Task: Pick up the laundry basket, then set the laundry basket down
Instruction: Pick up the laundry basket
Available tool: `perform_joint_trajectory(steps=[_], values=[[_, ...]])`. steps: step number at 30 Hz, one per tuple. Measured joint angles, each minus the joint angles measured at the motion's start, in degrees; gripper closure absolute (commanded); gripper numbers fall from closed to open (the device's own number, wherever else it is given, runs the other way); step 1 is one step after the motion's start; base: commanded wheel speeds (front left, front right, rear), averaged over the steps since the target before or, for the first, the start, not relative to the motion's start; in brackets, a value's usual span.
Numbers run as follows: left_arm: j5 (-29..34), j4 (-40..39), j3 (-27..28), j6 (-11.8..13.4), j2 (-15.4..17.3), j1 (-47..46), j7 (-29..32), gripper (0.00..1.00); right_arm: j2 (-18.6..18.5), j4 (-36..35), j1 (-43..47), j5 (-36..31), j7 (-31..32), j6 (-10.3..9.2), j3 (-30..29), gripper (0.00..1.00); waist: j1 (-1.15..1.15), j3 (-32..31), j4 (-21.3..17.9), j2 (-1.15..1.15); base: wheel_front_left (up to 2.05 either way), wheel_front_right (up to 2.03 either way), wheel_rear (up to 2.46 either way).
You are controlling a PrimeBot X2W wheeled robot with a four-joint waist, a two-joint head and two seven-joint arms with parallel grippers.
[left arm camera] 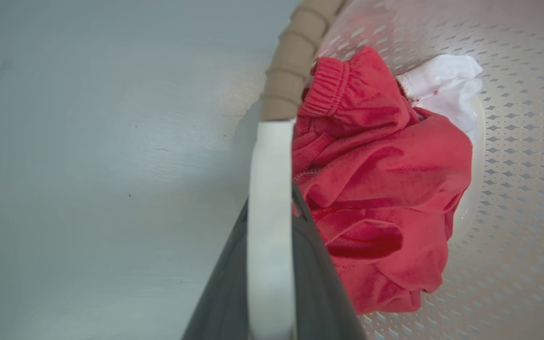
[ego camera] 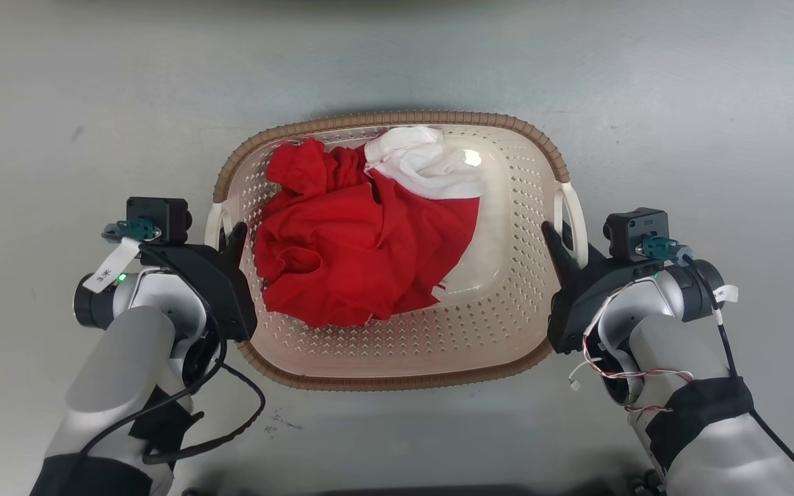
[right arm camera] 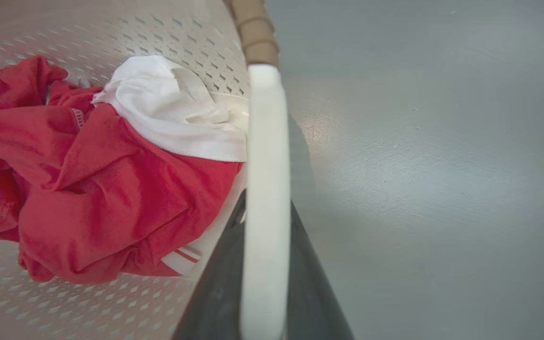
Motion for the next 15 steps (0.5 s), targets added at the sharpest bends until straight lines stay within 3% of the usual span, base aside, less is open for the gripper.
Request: perform_joint_trajectory(steps=[15], values=[[-3.42,7.27,-0.45,0.00,-1.85,-2.22,2.74,1.00,0.54,7.42,-4.32,0.58,2.31,1.69,1.01,1.00,0.02,-3.94,0.28,0.01,0.00,0.00,0.00]])
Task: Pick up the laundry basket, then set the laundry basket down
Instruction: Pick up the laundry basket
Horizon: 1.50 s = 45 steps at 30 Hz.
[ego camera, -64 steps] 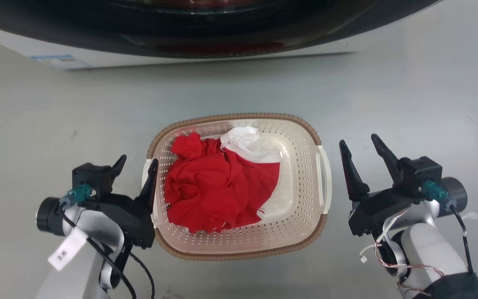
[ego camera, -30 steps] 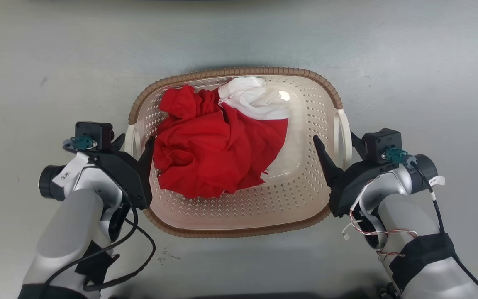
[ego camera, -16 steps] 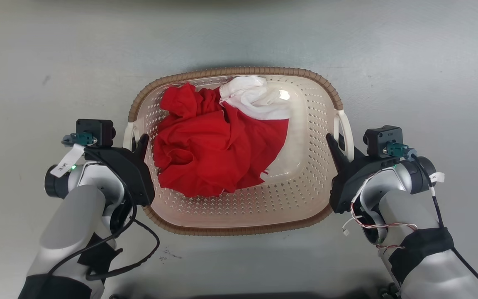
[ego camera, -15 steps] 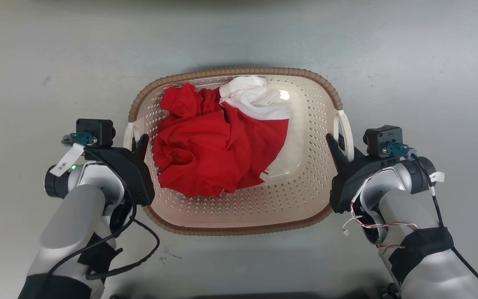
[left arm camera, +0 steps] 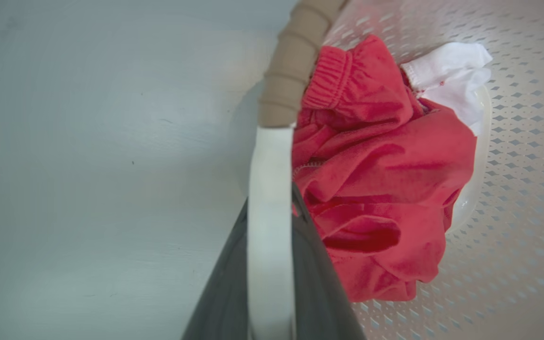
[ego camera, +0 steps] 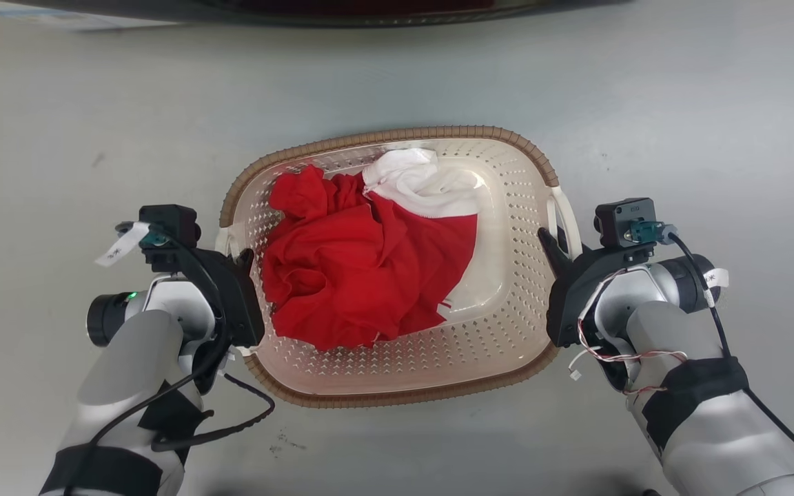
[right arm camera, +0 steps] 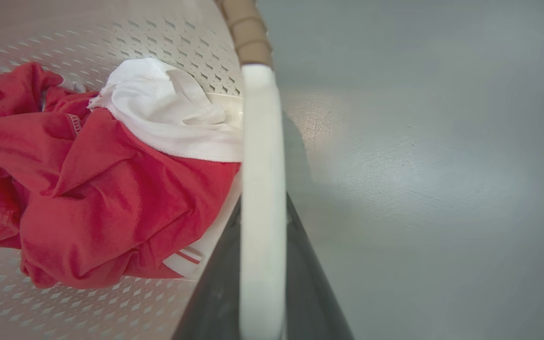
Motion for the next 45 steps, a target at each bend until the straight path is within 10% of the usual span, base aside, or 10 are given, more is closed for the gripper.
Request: perform_joint_trajectory(steps=[45], values=[[-10.70,9.93,-3.08,0.00,-1.52,4.13,19.08,1.00,1.68,15.66,3.06,16.17,18.47,2.36,5.79,1.00,-0.02,-31.82,-1.66,0.00,0.00,0.00,0.00]])
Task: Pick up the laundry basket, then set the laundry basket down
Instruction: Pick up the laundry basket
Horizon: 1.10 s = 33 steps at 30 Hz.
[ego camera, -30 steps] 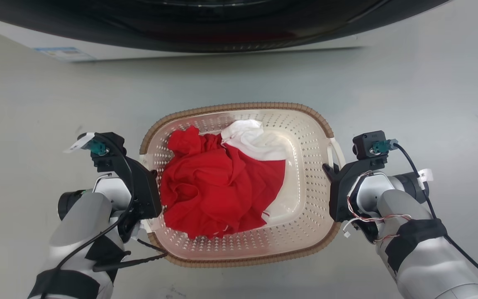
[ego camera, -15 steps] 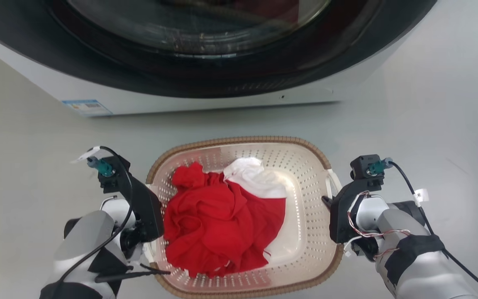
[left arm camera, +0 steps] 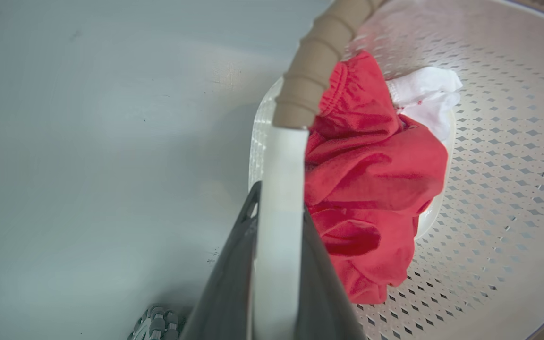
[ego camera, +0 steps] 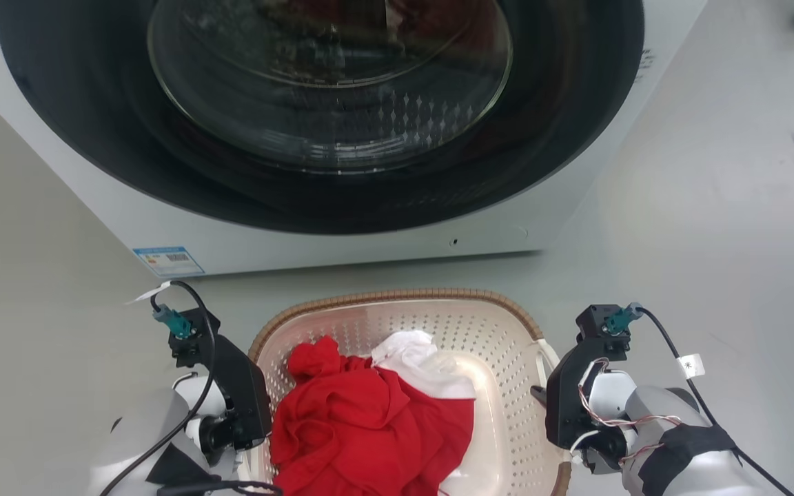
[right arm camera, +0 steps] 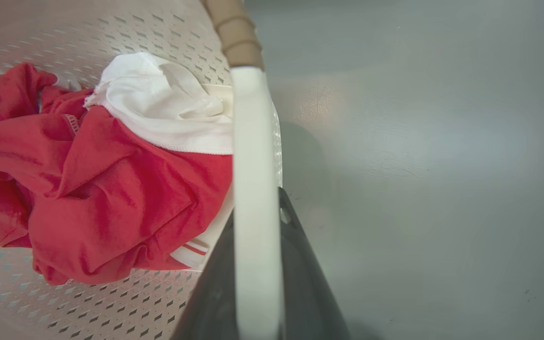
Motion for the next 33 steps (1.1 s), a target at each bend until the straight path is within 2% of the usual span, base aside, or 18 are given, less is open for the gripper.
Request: perform_joint_trajectory(steps=[16,33], values=[[-3.11,0.90,-0.29,0.01,0.27,3.15,4.97,1.00,-0.14,0.64,1.81,6.94,8.08,-0.45,3.28,1.00,0.00,-9.48,-1.06,0.01,0.00,0.00,0.00],[-4.93,1.54,-0.30,0.02,0.32,7.21,7.76,1.00,-0.15,0.97,4.02,11.71,13.46,-2.31,6.49,1.00,0.01,-15.59,-1.72,0.00,0.00,0.00,0.00]])
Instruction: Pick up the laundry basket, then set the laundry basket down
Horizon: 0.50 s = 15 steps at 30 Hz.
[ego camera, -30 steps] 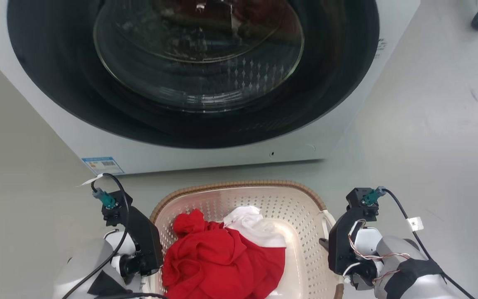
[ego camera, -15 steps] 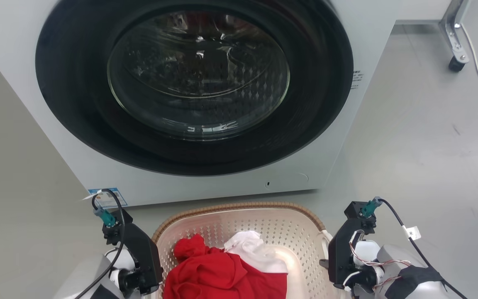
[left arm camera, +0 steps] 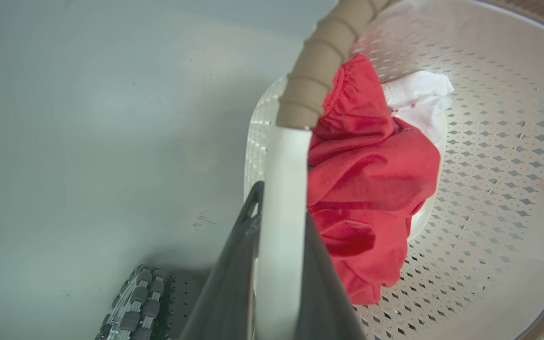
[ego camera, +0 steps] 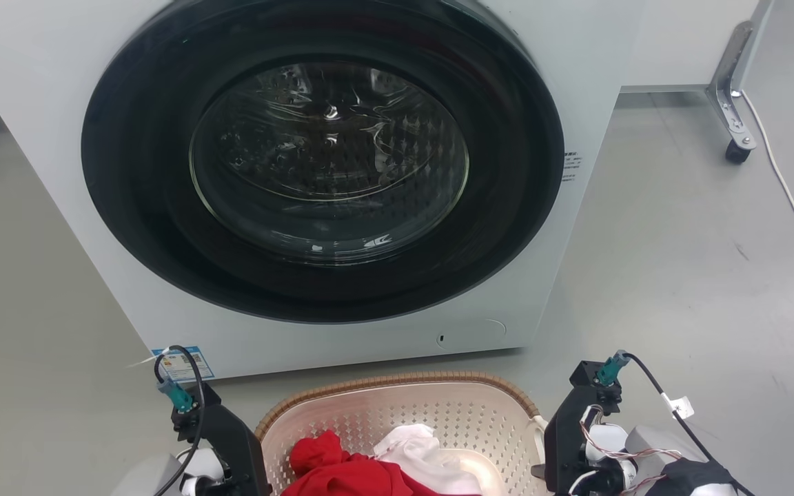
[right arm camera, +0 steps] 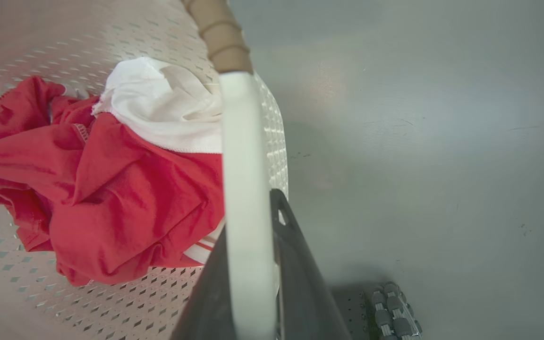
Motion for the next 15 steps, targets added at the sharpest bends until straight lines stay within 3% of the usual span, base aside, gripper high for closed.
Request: perform_joint_trajectory(steps=[15], values=[[-1.46,0.01,-0.09,0.01,0.44,0.47,0.26,1.00,-0.09,-0.37,0.04,2.59,0.81,-0.66,1.51,1.00,0.01,-0.61,-0.11,0.01,0.00,0.00,0.00]])
